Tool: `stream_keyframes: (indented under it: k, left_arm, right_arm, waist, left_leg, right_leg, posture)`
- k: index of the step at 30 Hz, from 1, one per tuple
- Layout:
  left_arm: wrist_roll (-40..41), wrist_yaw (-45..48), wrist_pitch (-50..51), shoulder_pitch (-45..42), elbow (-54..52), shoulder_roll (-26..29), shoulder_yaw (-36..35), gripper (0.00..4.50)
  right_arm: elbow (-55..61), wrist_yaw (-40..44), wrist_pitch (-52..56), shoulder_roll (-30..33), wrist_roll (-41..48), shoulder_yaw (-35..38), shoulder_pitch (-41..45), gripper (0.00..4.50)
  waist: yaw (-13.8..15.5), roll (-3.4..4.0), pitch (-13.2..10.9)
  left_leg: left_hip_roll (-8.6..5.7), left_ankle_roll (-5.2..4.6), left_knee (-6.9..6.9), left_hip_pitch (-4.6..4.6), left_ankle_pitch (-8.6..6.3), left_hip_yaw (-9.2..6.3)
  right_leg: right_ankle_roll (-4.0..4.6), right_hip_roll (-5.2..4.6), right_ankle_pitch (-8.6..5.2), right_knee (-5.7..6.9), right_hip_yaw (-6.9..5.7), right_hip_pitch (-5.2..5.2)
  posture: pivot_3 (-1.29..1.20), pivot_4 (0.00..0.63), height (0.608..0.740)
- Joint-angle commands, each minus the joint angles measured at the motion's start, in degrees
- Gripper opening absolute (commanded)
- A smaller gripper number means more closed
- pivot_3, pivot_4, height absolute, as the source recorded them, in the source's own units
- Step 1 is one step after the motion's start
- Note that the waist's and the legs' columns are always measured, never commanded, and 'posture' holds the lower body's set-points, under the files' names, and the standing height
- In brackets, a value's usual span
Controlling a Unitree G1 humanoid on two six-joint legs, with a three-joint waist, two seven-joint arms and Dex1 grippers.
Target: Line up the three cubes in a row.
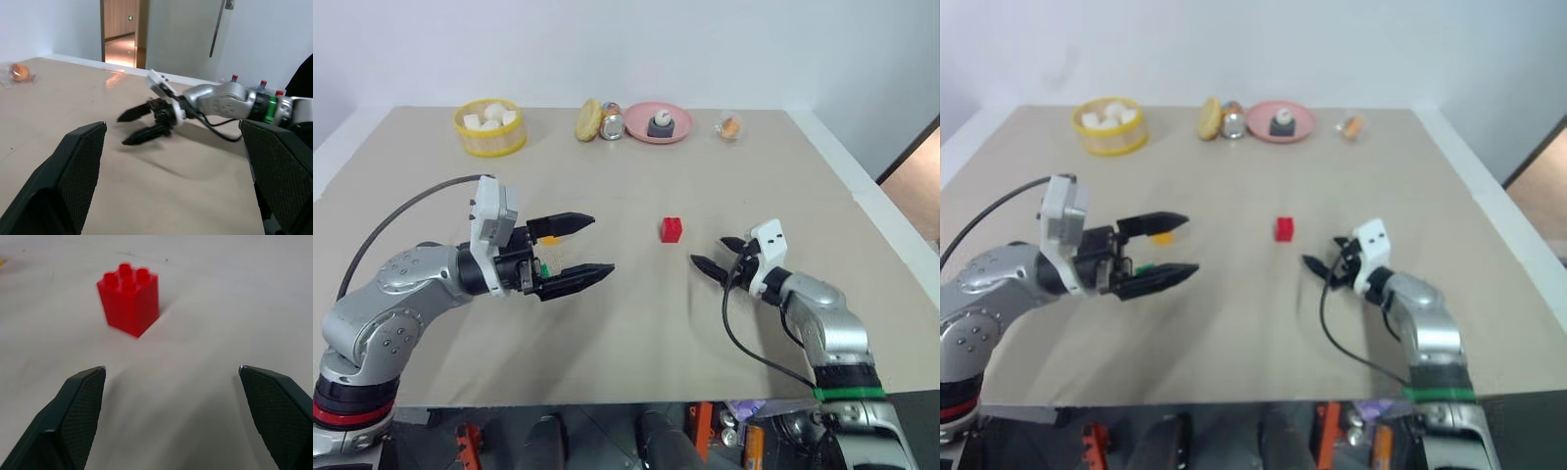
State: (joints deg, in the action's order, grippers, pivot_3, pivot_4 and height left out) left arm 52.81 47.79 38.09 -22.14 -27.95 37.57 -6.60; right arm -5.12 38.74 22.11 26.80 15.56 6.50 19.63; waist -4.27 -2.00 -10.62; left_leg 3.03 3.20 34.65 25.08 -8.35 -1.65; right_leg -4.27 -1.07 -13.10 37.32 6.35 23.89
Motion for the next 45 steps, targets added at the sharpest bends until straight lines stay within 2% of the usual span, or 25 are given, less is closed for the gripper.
stream_keyframes:
  k: [1, 6, 16, 27, 45]
  left_arm:
    - [-0.89, 0.13, -1.80, -1.54, 0.24, -1.45, 0.71, 4.48]
    - [-2.39, 1.11, -3.06, -2.31, 1.94, -3.56, 2.18, 4.48]
    - [-3.65, 2.10, -3.88, -2.38, 2.73, -5.31, 2.42, 4.48]
    - [-4.23, 0.42, -4.99, -0.46, 1.46, -6.03, 1.76, 4.48]
    - [-4.09, -2.32, -5.56, 1.99, -0.50, -7.31, 1.51, 4.48]
  right_arm:
    - [7.50, -4.42, 3.61, -1.77, 1.05, 0.42, -1.31, 4.50]
    - [11.99, -11.03, 4.96, -6.59, -1.51, -2.02, -3.05, 4.50]
    - [6.02, -17.52, 0.90, -10.83, -6.05, -4.60, 0.51, 4.50]
    - [-0.91, -17.70, -3.93, -13.92, -8.00, -7.24, 3.67, 4.50]
    - [-20.94, -19.25, -15.18, -18.84, -12.52, -8.44, 16.64, 4.50]
  waist:
    - [-0.16, 0.00, 0.00]
    - [-0.16, 0.00, 0.01]
    - [-0.06, 0.00, 0.01]
    - [-0.37, -0.02, 0.02]
    - [-2.10, -0.04, 0.03]
  left_leg:
    - [0.00, 0.00, 0.01, -0.01, 0.00, 0.01]
    - [-0.01, -0.02, 0.08, -0.03, 0.15, -0.01]
    - [-0.02, -0.01, 0.03, 0.02, 0.20, -0.04]
    - [0.01, -0.01, 0.01, -0.02, 0.20, -0.04]
    - [0.00, -0.18, 0.01, -0.38, 0.39, -0.10]
  right_leg:
    - [0.04, 0.00, 0.03, 0.00, 0.02, 0.02]
    - [0.06, 0.01, 0.19, 0.00, 0.03, 0.01]
    - [0.06, 0.01, 0.19, -0.01, 0.03, 0.04]
    - [0.08, 0.04, 0.21, -0.01, 0.02, 0.03]
    - [0.32, 0.14, 0.77, -0.01, 0.12, 0.00]
  posture:
    - [0.00, 0.150, 0.740]
    - [0.00, 0.150, 0.740]
    - [0.00, 0.150, 0.740]
    - [0.00, 0.150, 0.740]
    - [0.00, 0.150, 0.740]
